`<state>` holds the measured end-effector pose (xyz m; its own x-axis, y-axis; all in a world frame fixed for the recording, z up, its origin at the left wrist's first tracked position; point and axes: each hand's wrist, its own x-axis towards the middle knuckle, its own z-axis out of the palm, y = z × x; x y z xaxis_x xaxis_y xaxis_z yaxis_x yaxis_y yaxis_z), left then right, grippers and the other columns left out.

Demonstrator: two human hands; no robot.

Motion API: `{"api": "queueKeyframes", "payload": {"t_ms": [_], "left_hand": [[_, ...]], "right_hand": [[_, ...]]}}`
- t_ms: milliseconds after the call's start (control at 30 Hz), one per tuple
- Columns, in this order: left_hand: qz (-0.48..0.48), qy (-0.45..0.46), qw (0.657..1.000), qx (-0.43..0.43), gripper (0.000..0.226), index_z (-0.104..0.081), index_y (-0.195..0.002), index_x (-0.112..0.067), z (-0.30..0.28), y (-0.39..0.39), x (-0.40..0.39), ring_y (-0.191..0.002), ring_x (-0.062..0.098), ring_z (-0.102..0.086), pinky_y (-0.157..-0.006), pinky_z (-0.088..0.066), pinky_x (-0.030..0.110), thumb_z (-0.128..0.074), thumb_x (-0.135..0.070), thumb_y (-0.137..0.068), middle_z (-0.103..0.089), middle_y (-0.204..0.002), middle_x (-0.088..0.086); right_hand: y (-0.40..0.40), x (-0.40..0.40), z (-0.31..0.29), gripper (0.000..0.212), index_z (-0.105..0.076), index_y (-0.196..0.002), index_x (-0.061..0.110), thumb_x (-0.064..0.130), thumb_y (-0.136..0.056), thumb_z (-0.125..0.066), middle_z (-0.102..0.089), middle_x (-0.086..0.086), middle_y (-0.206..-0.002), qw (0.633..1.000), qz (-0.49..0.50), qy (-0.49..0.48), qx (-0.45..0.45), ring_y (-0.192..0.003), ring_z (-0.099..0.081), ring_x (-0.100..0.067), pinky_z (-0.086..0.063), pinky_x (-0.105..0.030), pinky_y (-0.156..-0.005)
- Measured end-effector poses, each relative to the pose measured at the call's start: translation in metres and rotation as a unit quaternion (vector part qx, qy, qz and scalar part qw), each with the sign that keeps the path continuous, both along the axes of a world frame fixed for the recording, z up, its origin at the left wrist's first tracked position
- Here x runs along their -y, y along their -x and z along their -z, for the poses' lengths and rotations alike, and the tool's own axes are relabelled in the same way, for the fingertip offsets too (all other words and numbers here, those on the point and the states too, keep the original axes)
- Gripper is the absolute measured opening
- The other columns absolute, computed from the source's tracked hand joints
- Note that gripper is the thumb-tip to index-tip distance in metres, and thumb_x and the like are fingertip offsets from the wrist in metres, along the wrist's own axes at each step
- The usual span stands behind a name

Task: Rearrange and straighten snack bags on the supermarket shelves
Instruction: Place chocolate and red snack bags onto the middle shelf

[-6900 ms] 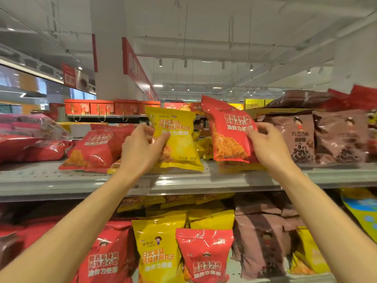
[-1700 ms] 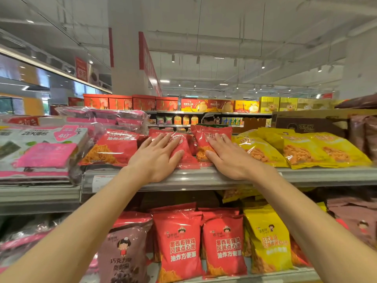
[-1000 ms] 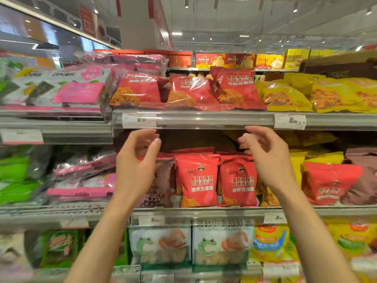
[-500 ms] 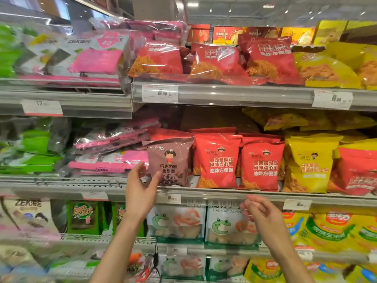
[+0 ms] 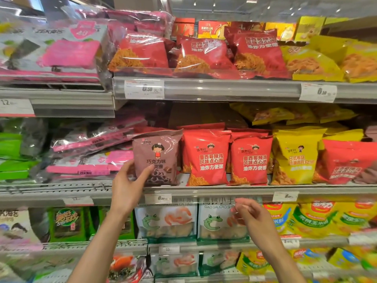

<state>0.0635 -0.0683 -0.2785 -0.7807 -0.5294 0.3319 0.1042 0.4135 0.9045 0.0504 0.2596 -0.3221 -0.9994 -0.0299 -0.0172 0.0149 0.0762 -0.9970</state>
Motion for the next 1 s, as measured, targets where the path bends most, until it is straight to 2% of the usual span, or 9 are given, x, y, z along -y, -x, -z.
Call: {"api": "queueKeyframes", "payload": {"t_ms": [133, 267, 433, 533, 633, 733, 833, 933, 1000], "left_hand": [[0.016, -0.018, 0.999, -0.025, 0.045, -0.068, -0.121, -0.023, -0.015, -0.011, -0.005, -0.098, 0.004, -0.069, -0.093, -0.056, 0.036, -0.075, -0.05, -0.086, -0.075, -0.106, -0.01], [0.058, -0.018, 0.998, -0.01, 0.04, -0.07, -0.115, -0.03, -0.014, -0.028, -0.02, -0.1, 0.008, -0.07, -0.094, -0.056, 0.041, -0.075, -0.054, -0.084, -0.076, -0.104, -0.011], [0.118, -0.038, 0.992, 0.019, 0.041, -0.069, -0.118, -0.033, 0.002, -0.042, -0.058, -0.101, -0.001, -0.068, -0.086, -0.055, 0.026, -0.074, -0.054, -0.083, -0.075, -0.106, -0.018], [0.151, -0.047, 0.987, 0.039, 0.042, -0.07, -0.118, -0.033, 0.015, -0.047, -0.086, -0.1, -0.002, -0.068, -0.081, -0.055, 0.02, -0.072, -0.057, -0.083, -0.075, -0.105, -0.019], [0.182, -0.053, 0.98, 0.052, 0.042, -0.07, -0.121, -0.033, 0.024, -0.052, -0.117, -0.1, -0.004, -0.069, -0.081, -0.056, 0.019, -0.069, -0.055, -0.086, -0.075, -0.109, -0.02], [0.22, -0.066, 0.971, 0.068, 0.044, -0.069, -0.125, -0.031, 0.032, -0.054, -0.146, -0.1, 0.002, -0.072, -0.083, -0.055, 0.016, -0.064, -0.055, -0.089, -0.076, -0.111, -0.016], [0.239, -0.052, 0.965, 0.095, 0.046, -0.068, -0.127, -0.032, 0.033, -0.054, -0.175, -0.108, 0.006, -0.07, -0.094, -0.055, 0.027, -0.062, -0.057, -0.089, -0.076, -0.114, -0.017], [0.216, -0.05, 0.971, 0.092, 0.027, -0.067, -0.113, -0.046, 0.031, -0.052, -0.203, -0.101, -0.009, -0.067, -0.08, -0.051, 0.008, -0.061, -0.055, -0.088, -0.072, -0.105, -0.033], [0.185, -0.043, 0.978, 0.092, 0.028, -0.067, -0.118, -0.044, 0.033, -0.048, -0.22, -0.105, -0.011, -0.065, -0.086, -0.054, 0.016, -0.061, -0.054, -0.092, -0.072, -0.109, -0.029]], "right_hand": [[0.0, 0.002, -0.007, 0.012, -0.071, -0.102, 0.011, 0.007, -0.099, -0.06, -0.072, -0.023, -0.089, 1.0, -0.003, -0.004, -0.006, -0.073, -0.066, -0.028, -0.056, -0.048, -0.076], [-0.001, 0.003, -0.016, 0.015, -0.073, -0.104, 0.018, 0.01, -0.101, -0.06, -0.078, -0.007, -0.096, 1.0, -0.012, -0.011, -0.002, -0.083, -0.071, -0.019, -0.058, -0.032, -0.07], [-0.007, 0.002, -0.024, 0.021, -0.073, -0.113, 0.029, 0.036, -0.095, -0.068, -0.078, 0.007, -0.107, 0.999, -0.051, -0.017, -0.01, -0.106, -0.072, -0.022, -0.059, -0.047, -0.094], [-0.015, -0.003, -0.025, 0.045, -0.066, -0.129, 0.037, 0.056, -0.088, -0.068, -0.073, 0.015, -0.12, 0.994, -0.101, -0.027, -0.012, -0.114, -0.068, -0.008, -0.053, -0.043, -0.104], [-0.022, -0.014, -0.024, 0.069, -0.054, -0.144, 0.03, 0.06, -0.083, -0.068, -0.069, 0.013, -0.131, 0.99, -0.14, -0.005, 0.006, -0.123, -0.063, -0.005, -0.047, -0.039, -0.11], [-0.027, -0.029, -0.023, 0.056, -0.056, -0.138, 0.028, 0.046, -0.087, -0.073, -0.072, 0.013, -0.125, 0.986, -0.164, -0.001, 0.003, -0.119, -0.066, -0.004, -0.05, -0.031, -0.104], [-0.027, -0.052, -0.019, 0.043, -0.063, -0.127, 0.027, 0.034, -0.086, -0.077, -0.075, 0.014, -0.116, 0.989, -0.145, 0.004, -0.01, -0.111, -0.069, -0.004, -0.056, -0.022, -0.092], [-0.023, -0.084, -0.018, 0.043, -0.065, -0.123, 0.02, 0.026, -0.083, -0.077, -0.078, 0.011, -0.109, 0.989, -0.14, 0.05, -0.01, -0.101, -0.073, -0.004, -0.055, -0.013, -0.077], [-0.018, -0.111, -0.017, 0.04, -0.066, -0.121, 0.018, 0.022, -0.082, -0.076, -0.079, 0.008, -0.106, 0.987, -0.141, 0.073, -0.008, -0.097, -0.074, -0.004, -0.055, -0.012, -0.073]]}}
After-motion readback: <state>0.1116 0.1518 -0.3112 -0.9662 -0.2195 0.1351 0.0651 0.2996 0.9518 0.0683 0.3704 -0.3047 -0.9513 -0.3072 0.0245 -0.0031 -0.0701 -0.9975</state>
